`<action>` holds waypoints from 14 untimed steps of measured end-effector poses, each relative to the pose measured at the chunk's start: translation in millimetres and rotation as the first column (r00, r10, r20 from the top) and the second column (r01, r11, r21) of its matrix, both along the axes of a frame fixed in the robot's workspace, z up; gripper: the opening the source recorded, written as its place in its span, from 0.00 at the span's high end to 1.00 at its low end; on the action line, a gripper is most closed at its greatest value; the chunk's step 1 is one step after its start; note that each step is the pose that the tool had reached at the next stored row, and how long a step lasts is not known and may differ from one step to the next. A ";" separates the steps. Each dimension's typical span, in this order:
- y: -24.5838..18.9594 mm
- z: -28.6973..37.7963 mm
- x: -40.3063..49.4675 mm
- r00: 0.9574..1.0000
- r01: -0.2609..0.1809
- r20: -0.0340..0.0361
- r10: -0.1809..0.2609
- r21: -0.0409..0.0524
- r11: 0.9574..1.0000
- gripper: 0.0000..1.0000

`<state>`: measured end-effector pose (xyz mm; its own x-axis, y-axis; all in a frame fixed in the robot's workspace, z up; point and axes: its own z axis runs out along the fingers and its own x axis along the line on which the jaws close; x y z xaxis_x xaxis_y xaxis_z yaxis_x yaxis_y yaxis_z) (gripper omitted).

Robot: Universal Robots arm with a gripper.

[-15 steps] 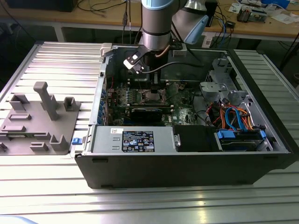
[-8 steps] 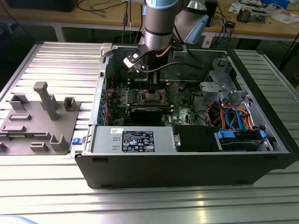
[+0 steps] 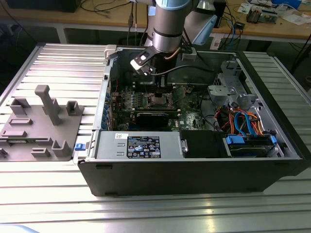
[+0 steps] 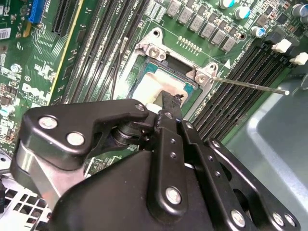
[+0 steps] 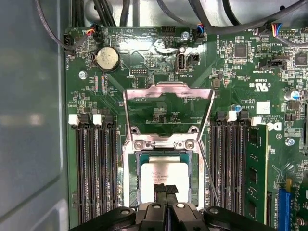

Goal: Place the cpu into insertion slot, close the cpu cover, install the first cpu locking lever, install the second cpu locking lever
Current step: 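Place the cpu into insertion slot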

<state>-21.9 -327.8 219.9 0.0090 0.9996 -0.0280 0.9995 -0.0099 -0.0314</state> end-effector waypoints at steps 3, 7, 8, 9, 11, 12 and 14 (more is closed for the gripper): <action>0.0 1.6 0.5 1.000 -0.001 0.000 0.001 0.000 1.000 0.89; 0.0 4.1 0.6 1.000 -0.001 0.000 0.001 0.000 1.000 0.89; 0.0 4.9 0.6 1.000 -0.001 0.000 0.001 0.000 1.000 0.89; 0.0 6.1 0.7 1.000 -0.001 0.000 0.001 0.000 1.000 0.89; 0.0 7.5 0.7 1.000 -0.001 0.000 0.001 0.000 1.000 0.89; 0.0 8.1 0.7 1.000 -0.001 0.000 0.001 -0.001 1.000 0.89; 0.0 9.8 0.7 1.000 -0.001 0.000 0.001 -0.001 1.000 0.89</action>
<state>-21.2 -327.8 229.7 0.0078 0.9995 -0.0291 0.9995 -0.0087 -0.0315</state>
